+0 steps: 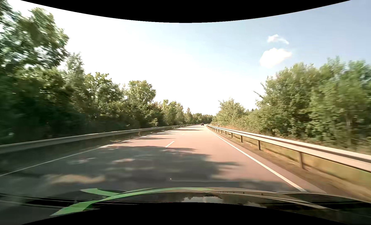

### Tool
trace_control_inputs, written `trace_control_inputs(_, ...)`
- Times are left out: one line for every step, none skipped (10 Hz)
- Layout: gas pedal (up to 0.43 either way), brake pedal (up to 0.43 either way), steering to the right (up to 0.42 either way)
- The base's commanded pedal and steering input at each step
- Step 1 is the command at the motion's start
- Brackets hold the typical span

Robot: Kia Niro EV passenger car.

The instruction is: Follow the waypoints while adhering to traffic rules and regulations

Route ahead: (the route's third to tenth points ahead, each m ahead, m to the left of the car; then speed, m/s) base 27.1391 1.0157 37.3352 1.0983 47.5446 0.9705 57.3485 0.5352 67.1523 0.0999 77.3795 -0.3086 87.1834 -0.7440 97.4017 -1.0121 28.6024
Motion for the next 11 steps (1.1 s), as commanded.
trace_control_inputs(0.189, 0.000, 0.001)
trace_control_inputs(0.189, 0.000, 0.002)
trace_control_inputs(0.189, 0.000, 0.002)
trace_control_inputs(0.189, 0.000, 0.001)
trace_control_inputs(0.189, 0.000, 0.001)
trace_control_inputs(0.197, 0.000, 0.001)
trace_control_inputs(0.197, 0.000, 0.001)
trace_control_inputs(0.197, 0.000, 0.002)
trace_control_inputs(0.197, 0.000, 0.002)
trace_control_inputs(0.189, 0.000, 0.002)
trace_control_inputs(0.189, 0.000, 0.001)
